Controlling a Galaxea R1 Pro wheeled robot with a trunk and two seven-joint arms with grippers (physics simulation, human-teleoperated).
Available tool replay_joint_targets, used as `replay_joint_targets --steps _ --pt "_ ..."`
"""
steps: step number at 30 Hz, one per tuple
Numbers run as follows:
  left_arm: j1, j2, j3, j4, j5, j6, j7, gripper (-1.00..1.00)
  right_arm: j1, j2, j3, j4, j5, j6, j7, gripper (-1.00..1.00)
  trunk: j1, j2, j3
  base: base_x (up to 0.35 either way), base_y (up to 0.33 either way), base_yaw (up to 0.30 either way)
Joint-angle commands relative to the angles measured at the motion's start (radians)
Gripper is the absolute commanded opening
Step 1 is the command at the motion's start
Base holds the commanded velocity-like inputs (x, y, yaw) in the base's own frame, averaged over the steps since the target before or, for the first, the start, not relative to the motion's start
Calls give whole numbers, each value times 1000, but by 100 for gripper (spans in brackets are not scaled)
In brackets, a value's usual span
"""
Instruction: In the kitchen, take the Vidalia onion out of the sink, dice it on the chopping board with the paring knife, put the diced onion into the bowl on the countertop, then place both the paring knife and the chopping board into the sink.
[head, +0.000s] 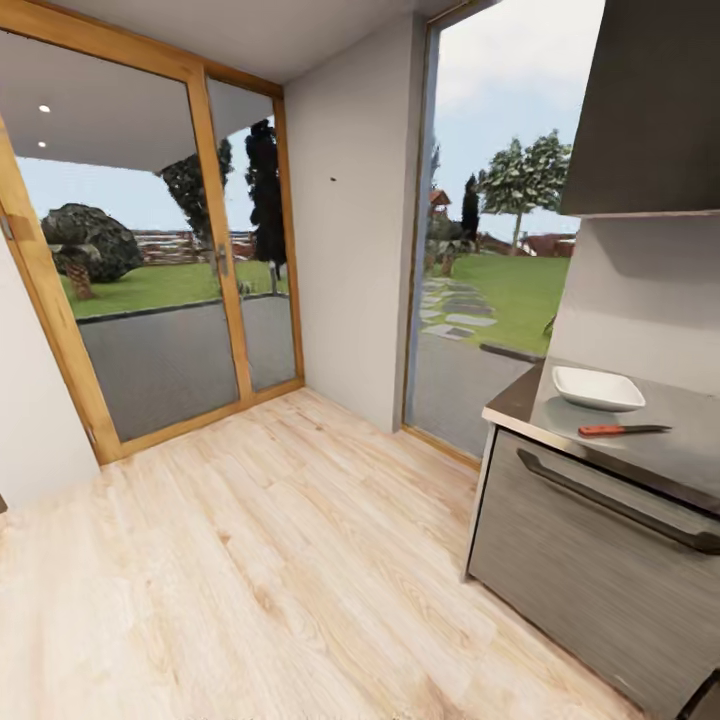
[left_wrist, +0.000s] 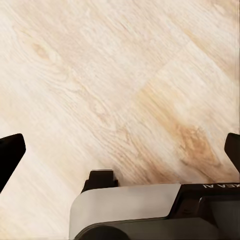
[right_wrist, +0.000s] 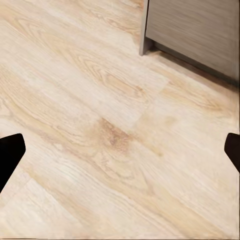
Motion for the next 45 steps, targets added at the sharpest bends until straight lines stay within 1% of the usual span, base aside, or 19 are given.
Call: replay_joint_targets --steps 1,11,23,38,45 --pt "0 0 -1 0 1 -3 -1 100 0 1 -2 0 -1 -3 1 100 0 -1 -1 -177 0 -284" --pt "0 0 1 0 1 -3 -1 100 -1 1 -2 0 -1 -2 1 100 0 -1 -1 -59 19 -285" --pt "0 0 -1 1 1 -3 -1 100 -1 1 -2 0 -1 -3 1 100 0 -1 -1 8 118 -285" --pt "0 0 -1 0 1 -3 -1 100 -1 1 -2 0 -1 -3 1 100 0 -1 -1 197 182 -285" --pt "0 -1 -1 0 1 -3 -1 100 -1 1 -2 0 -1 -3 1 100 0 -1 -1 36 31 -284"
